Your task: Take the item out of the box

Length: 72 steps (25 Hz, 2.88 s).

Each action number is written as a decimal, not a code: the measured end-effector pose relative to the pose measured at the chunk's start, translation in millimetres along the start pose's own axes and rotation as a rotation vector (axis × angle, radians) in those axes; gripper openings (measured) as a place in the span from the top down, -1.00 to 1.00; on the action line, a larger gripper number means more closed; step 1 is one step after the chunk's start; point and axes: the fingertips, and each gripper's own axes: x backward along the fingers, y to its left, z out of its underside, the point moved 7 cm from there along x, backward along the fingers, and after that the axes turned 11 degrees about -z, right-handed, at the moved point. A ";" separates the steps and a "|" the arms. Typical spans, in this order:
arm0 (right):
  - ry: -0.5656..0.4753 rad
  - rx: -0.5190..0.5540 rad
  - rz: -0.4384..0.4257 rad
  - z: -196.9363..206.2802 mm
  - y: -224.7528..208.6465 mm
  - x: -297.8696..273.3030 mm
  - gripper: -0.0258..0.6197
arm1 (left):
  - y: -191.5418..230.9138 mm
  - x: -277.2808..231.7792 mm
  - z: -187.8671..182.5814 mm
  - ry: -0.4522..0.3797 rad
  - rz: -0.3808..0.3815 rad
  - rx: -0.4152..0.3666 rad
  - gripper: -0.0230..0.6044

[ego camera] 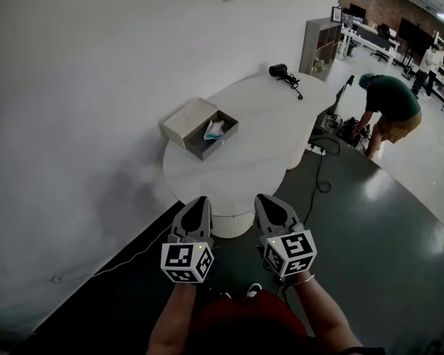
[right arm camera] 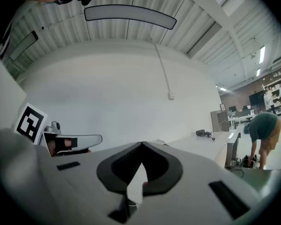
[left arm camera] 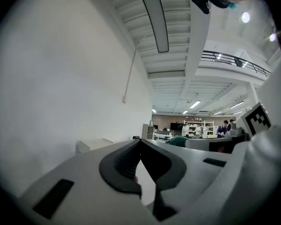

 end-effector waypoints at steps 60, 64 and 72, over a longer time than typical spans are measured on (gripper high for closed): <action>0.013 -0.037 0.034 5.9 -107.5 -4.1 0.88 | -38.9 -112.7 14.9 0.065 -0.071 -0.073 0.37; 0.024 -0.032 0.034 8.8 -123.4 -25.0 0.88 | -26.9 -139.9 16.8 0.069 -0.082 -0.068 0.34; 0.043 -0.049 0.041 5.1 -153.9 -77.6 0.88 | -4.1 -196.8 17.5 0.089 -0.089 -0.062 0.30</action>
